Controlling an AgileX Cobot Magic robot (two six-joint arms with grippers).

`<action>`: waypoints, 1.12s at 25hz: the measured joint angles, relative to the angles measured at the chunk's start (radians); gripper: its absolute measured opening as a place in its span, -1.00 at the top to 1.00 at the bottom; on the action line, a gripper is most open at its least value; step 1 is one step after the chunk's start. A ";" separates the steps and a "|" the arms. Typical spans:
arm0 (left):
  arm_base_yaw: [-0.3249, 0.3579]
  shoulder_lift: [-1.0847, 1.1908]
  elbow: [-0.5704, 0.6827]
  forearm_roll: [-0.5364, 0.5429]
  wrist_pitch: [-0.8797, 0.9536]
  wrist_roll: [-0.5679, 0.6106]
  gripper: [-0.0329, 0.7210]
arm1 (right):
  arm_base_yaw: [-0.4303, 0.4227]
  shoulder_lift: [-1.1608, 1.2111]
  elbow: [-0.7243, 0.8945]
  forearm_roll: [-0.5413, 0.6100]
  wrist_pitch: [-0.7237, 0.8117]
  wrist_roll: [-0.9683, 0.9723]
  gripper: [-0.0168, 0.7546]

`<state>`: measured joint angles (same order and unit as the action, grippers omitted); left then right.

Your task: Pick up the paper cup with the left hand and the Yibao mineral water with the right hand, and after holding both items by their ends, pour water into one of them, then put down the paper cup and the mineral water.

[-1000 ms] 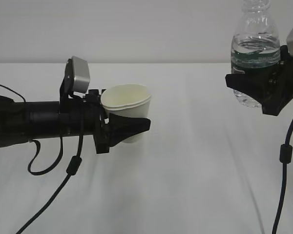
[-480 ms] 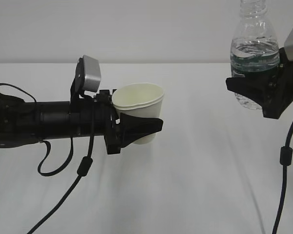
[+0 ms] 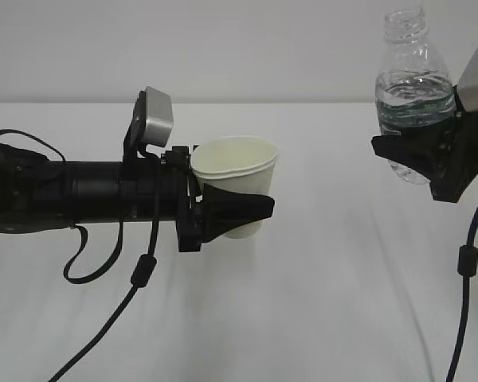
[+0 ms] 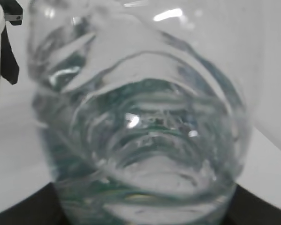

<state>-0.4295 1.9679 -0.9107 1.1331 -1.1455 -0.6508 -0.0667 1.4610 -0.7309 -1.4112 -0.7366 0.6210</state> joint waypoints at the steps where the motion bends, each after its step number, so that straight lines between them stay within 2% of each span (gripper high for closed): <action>1: -0.010 0.000 -0.002 0.007 0.005 0.000 -0.27 | 0.000 0.000 0.000 -0.005 0.002 0.000 -0.08; 5: -0.038 0.000 -0.004 0.015 0.024 -0.001 -0.27 | 0.000 0.000 0.000 -0.013 0.013 -0.010 -0.08; 17: -0.048 0.000 -0.009 0.015 0.033 -0.001 -0.27 | 0.002 0.000 0.000 -0.032 0.019 -0.063 -0.08; 28: -0.050 0.000 -0.009 0.015 0.033 -0.001 -0.27 | 0.120 0.000 -0.002 -0.034 0.157 -0.136 -0.08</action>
<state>-0.4800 1.9679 -0.9194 1.1484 -1.1125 -0.6514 0.0534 1.4610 -0.7329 -1.4448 -0.5797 0.4850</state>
